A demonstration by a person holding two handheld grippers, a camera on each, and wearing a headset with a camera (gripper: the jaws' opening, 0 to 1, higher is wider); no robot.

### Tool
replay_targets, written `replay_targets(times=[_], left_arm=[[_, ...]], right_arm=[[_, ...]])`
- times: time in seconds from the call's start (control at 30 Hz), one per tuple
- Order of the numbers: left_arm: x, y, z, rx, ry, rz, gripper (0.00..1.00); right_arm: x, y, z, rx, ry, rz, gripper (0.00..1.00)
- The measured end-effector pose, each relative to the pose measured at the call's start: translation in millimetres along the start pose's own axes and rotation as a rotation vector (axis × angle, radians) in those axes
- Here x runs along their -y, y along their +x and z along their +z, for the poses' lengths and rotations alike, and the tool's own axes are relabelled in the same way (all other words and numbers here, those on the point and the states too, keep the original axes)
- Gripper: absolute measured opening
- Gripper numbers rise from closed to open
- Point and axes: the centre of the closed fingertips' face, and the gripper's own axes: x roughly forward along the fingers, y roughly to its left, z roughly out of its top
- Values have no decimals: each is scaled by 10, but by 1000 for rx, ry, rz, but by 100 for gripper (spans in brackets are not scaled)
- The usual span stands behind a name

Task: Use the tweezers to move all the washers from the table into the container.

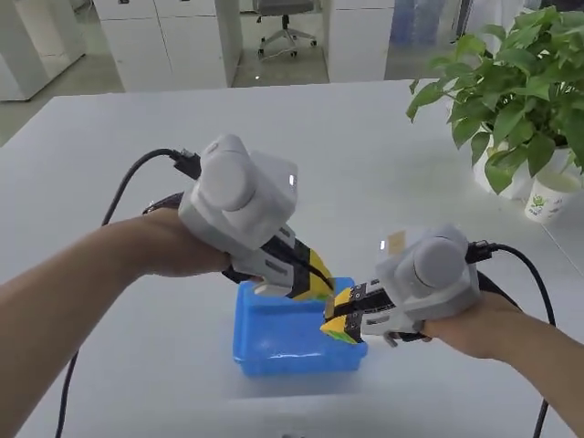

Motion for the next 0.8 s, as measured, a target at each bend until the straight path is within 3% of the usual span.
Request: replay_targets(times=[0.23, 0.8], left_arm=[[-96, 115, -98, -9, 2, -3, 4], [-150, 344, -296, -18, -9, -33, 4]], right_arm=[[84, 79, -98, -2, 20, -1, 11], [135, 255, -350, -31, 34, 24, 11]])
